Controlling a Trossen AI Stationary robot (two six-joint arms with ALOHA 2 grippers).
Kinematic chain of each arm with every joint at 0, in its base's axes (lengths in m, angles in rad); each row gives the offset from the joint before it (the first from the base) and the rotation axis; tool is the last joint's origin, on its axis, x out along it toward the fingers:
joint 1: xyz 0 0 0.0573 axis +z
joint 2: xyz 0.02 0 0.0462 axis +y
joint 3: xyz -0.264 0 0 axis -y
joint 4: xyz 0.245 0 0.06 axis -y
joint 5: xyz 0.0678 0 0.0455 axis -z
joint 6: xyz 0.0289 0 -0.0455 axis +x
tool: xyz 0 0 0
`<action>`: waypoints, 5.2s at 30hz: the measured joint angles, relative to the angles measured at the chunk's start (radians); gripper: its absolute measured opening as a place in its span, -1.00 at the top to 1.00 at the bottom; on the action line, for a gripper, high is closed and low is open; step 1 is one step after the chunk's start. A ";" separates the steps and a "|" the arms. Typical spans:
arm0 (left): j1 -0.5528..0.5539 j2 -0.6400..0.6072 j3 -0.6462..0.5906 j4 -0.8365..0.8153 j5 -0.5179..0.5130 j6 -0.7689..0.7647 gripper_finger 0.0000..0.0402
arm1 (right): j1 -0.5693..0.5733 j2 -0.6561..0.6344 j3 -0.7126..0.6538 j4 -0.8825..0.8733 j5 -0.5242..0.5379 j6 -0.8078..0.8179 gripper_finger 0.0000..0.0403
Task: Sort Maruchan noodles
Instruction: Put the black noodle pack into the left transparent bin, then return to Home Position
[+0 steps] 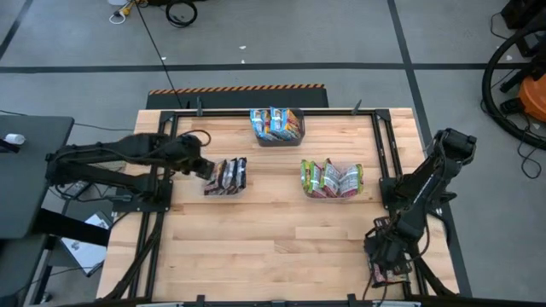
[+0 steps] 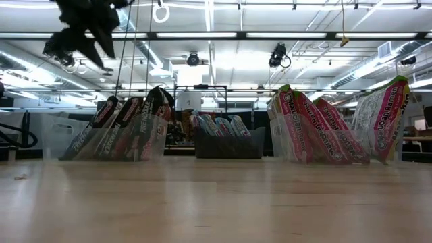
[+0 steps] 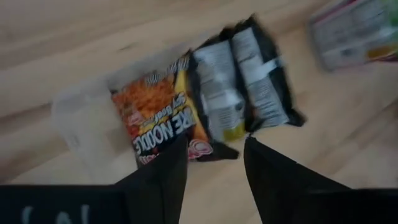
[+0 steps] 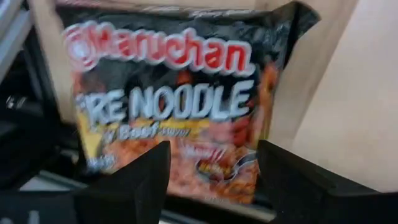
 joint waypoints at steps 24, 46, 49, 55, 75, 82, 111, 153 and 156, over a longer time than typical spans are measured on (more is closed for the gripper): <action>-0.432 0.074 0.087 0.316 -0.091 0.220 0.18 | -0.473 0.271 0.399 0.027 0.353 -0.646 -0.19; -0.762 0.759 0.087 0.785 -0.056 0.603 -0.03 | -0.501 0.416 0.508 0.301 0.524 -0.614 -0.18; -0.807 0.801 0.088 0.788 -0.095 0.659 -0.12 | -0.488 0.414 0.507 0.261 0.537 -0.572 -0.18; -0.861 0.909 0.165 0.788 -0.375 0.801 -0.09 | -0.469 0.417 0.507 0.237 0.518 -0.493 -0.17; -0.831 1.083 0.314 0.650 -0.523 0.575 0.80 | -0.452 0.319 0.507 -0.039 0.392 -0.349 -0.17; -0.741 0.921 0.437 0.360 -0.401 0.390 0.92 | -0.417 0.125 0.507 -0.267 0.543 -0.267 -0.17; -0.208 -0.063 -0.123 0.025 -0.326 -0.575 0.93 | -0.425 -0.083 0.456 -0.320 0.844 -0.383 -0.17; -0.199 -0.485 -0.222 0.530 -0.330 0.390 0.88 | -0.955 -0.443 0.245 0.636 0.174 -0.860 0.94; -0.211 -0.576 -0.295 0.678 -0.305 0.476 0.95 | -0.963 -0.513 0.152 0.774 0.228 -0.785 0.89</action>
